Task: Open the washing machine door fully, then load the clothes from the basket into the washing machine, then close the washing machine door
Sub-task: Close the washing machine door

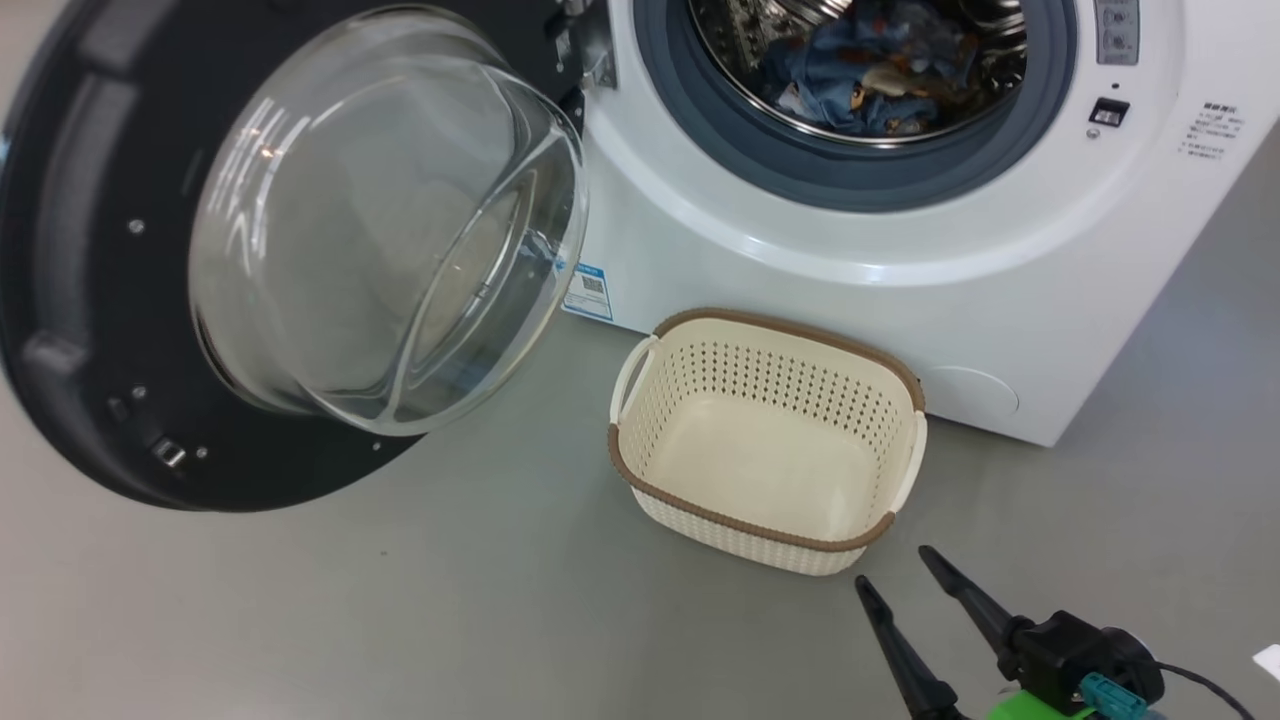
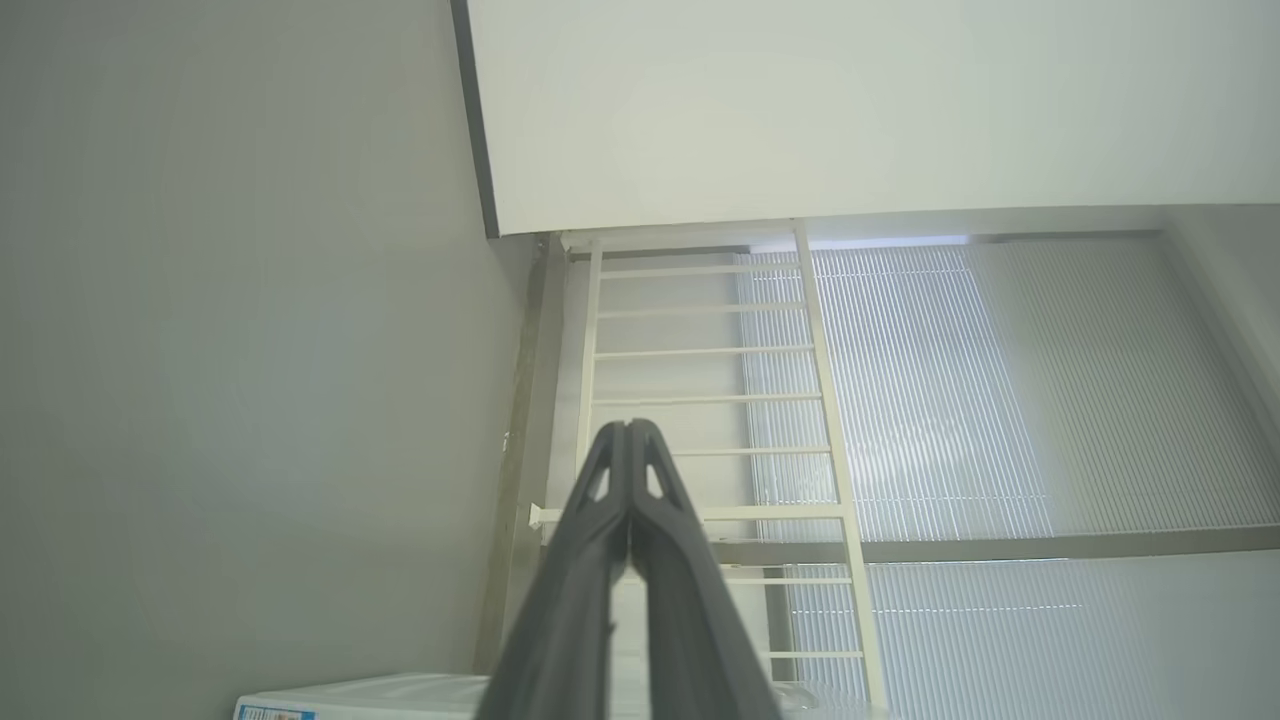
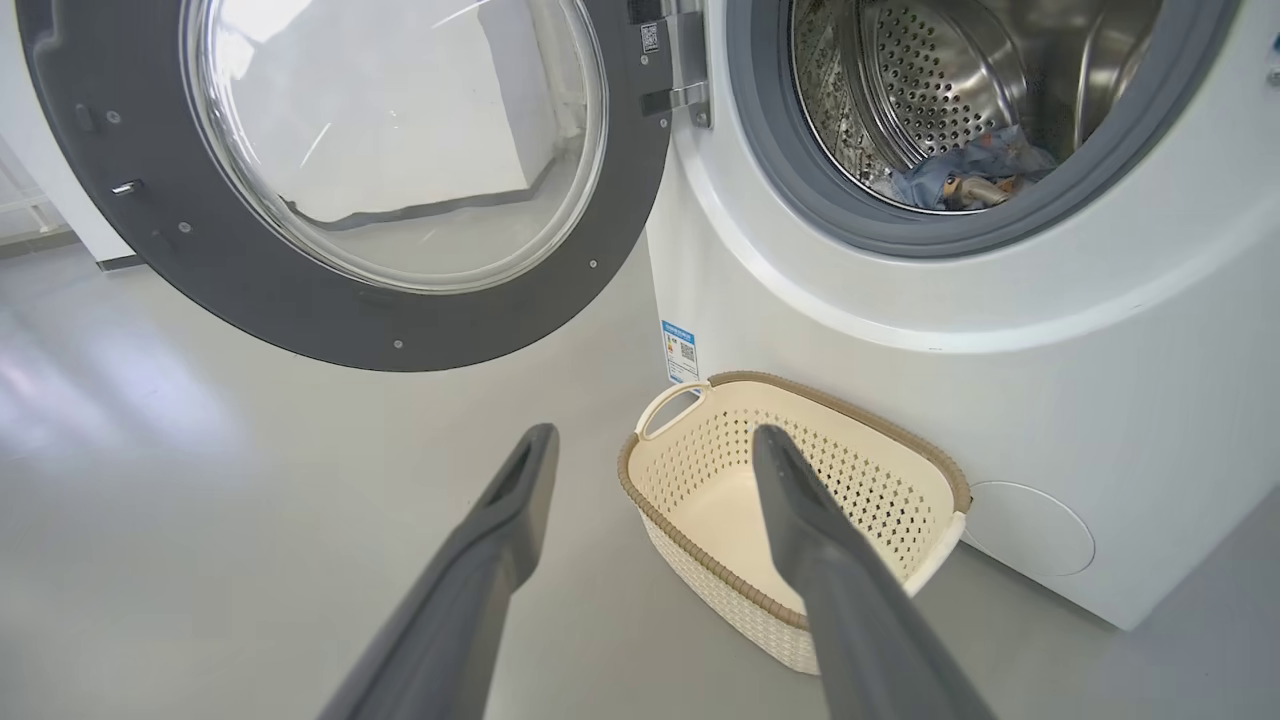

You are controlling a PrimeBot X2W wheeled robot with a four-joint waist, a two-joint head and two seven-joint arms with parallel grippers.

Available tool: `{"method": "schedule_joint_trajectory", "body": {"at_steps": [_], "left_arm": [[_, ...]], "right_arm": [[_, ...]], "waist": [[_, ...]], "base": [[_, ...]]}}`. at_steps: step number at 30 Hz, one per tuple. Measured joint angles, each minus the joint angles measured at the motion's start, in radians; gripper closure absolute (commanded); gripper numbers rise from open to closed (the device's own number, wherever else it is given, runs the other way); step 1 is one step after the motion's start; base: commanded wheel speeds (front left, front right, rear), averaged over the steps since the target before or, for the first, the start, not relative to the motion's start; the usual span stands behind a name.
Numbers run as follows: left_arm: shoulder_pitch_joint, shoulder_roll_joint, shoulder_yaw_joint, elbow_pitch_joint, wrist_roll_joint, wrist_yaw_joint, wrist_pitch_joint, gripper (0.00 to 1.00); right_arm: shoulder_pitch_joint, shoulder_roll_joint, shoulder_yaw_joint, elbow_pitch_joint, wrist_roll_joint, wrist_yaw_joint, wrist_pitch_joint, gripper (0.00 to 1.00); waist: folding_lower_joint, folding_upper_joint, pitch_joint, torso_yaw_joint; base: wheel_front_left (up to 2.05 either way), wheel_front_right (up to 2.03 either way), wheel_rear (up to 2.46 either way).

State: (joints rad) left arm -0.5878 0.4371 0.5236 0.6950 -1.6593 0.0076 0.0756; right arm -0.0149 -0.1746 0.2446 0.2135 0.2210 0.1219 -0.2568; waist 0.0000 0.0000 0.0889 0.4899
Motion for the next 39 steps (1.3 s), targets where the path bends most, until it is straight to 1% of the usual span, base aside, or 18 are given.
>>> {"method": "schedule_joint_trajectory", "body": {"at_steps": [7, 13, 16, 17, 23, 30, 33, 39], "left_arm": [[-0.071, -0.010, -0.018, 0.105, -0.033, -0.058, 0.082, 1.00], [-0.108, -0.021, -0.033, 0.169, -0.058, -0.093, 0.175, 1.00], [-0.129, -0.027, -0.031, 0.192, -0.064, -0.111, 0.182, 1.00], [-0.145, -0.029, -0.033, 0.202, -0.070, -0.117, 0.207, 1.00], [-0.188, -0.049, -0.038, 0.231, -0.070, -0.127, 0.237, 1.00], [-0.190, -0.062, -0.045, 0.236, -0.071, -0.128, 0.320, 1.00], [-0.189, -0.076, -0.046, 0.214, -0.080, -0.128, 0.377, 1.00], [-0.154, -0.079, -0.053, 0.169, -0.110, -0.132, 0.516, 1.00]], "right_arm": [[0.003, -0.033, -0.022, -0.014, -0.003, 0.000, 0.000, 0.00], [0.005, -0.050, -0.024, -0.020, -0.009, 0.000, 0.000, 0.00], [0.004, -0.058, -0.023, -0.021, -0.009, 0.000, 0.000, 0.00], [0.003, -0.067, -0.022, -0.023, -0.009, 0.000, 0.000, 0.00], [-0.008, -0.084, -0.022, -0.024, -0.009, 0.000, 0.000, 0.00], [-0.008, -0.088, -0.025, -0.024, -0.009, 0.000, 0.000, 0.00], [-0.008, -0.088, -0.026, -0.024, -0.009, 0.000, 0.000, 0.00], [-0.008, -0.088, -0.026, -0.023, -0.009, 0.000, 0.000, 0.00]], "waist": [[0.0000, 0.0000, 0.054, -0.021], [0.0001, 0.0000, 0.097, -0.022], [0.0001, 0.0000, 0.115, -0.020], [0.0001, 0.0000, 0.125, -0.019], [0.0001, 0.0000, 0.146, -0.023], [0.0000, 0.0000, 0.151, -0.034], [0.0000, 0.0000, 0.147, -0.034], [0.0000, 0.0000, 0.133, -0.034]], "base": [[0.00, 0.00, 0.00], [0.00, 0.00, 0.00], [0.00, 0.00, 0.00], [0.00, 0.00, 0.00], [0.00, 0.00, 0.00], [0.00, 0.00, 0.00], [0.00, 0.00, 0.00], [0.00, 0.00, 0.00]]}}
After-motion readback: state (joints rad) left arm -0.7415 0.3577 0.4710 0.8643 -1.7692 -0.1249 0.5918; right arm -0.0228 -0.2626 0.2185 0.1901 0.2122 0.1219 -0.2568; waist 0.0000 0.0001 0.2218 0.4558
